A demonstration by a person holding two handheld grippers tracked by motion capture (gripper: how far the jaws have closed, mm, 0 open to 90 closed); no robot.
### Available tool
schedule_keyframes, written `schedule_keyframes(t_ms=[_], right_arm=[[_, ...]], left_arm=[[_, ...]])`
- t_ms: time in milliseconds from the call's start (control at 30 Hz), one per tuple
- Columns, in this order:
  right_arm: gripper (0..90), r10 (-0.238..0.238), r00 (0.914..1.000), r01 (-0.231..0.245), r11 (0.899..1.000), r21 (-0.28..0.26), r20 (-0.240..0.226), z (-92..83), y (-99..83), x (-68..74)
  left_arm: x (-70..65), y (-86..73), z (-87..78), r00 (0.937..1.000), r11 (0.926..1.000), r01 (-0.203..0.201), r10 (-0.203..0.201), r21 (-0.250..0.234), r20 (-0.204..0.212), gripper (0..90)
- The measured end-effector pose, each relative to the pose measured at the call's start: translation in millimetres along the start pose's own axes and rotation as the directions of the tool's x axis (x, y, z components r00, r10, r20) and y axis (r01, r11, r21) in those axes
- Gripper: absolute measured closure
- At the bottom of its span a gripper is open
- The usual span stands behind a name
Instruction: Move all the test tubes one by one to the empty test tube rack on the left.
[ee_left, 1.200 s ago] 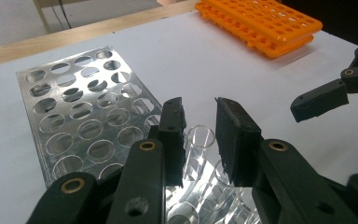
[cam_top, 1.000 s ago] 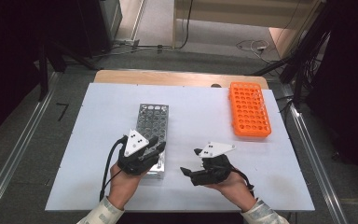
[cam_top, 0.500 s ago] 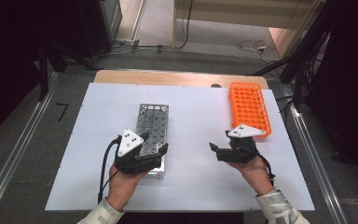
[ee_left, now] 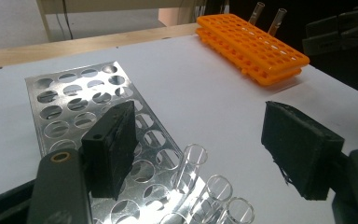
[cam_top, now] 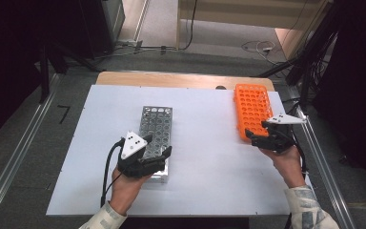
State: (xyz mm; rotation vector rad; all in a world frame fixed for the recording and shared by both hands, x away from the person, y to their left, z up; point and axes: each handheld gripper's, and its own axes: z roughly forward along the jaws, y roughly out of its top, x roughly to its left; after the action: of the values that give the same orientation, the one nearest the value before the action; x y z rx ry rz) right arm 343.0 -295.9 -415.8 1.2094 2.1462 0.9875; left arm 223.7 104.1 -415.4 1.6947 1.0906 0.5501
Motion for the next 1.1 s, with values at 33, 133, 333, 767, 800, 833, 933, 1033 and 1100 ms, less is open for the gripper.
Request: schedule_keyframes(t_ms=[33, 133, 333, 767, 800, 833, 933, 1033, 1100], right_arm=[[25.4, 0.004, 0.9999, -0.004, 1.000, 0.006, 0.010, 0.8, 0.6, -4.4], [25.8, 0.022, 0.9991, -0.023, 1.000, 0.010, 0.037, 3.7, 2.9, -18.4], [28.0, 0.078, 0.9938, -0.079, 0.997, 0.011, 0.080, 15.6, 5.6, -40.8], [43.5, 0.132, 0.9794, -0.136, 0.991, 0.015, 0.152, 47.9, 8.8, -66.4], [44.7, 0.132, 0.9790, -0.135, 0.991, 0.013, 0.155, 49.3, 10.1, -67.5], [46.2, 0.134, 0.9783, -0.138, 0.990, 0.014, 0.158, 50.8, 11.4, -68.2], [49.1, 0.132, 0.9778, -0.136, 0.991, 0.017, 0.163, 56.9, 13.0, -71.1], [52.5, 0.148, 0.9749, -0.151, 0.989, 0.004, 0.167, 60.5, 12.5, -73.8], [54.7, 0.145, 0.9742, -0.148, 0.989, 0.002, 0.173, 63.2, 13.0, -74.8]], left_arm=[[0.0, 0.0, 0.1, 1.0000, 1.0000, 0.000, 0.000, 0.001, -0.001, 26.6], [0.4, 0.1, 0.2, 1.0000, 1.0000, 0.001, -0.001, 0.002, -0.001, 27.0], [1.4, 0.5, 0.7, 1.0000, 1.0000, 0.005, -0.005, -0.001, -0.004, 27.6], [1.1, 0.3, 0.8, 1.0000, 1.0000, 0.003, -0.003, 0.001, -0.001, 27.8], [1.2, 0.4, 0.7, 1.0000, 1.0000, 0.004, -0.004, 0.001, -0.001, 27.8], [1.6, 0.4, 0.5, 1.0000, 1.0000, 0.002, -0.002, 0.000, 0.000, 27.8], [1.8, 0.4, 0.5, 1.0000, 1.0000, 0.004, -0.004, 0.001, -0.001, 28.0], [1.9, 1.0, -0.5, 1.0000, 1.0000, 0.003, -0.003, -0.002, 0.000, 28.1], [2.1, 1.3, -0.8, 1.0000, 1.0000, 0.003, -0.003, -0.002, 0.001, 28.1]])
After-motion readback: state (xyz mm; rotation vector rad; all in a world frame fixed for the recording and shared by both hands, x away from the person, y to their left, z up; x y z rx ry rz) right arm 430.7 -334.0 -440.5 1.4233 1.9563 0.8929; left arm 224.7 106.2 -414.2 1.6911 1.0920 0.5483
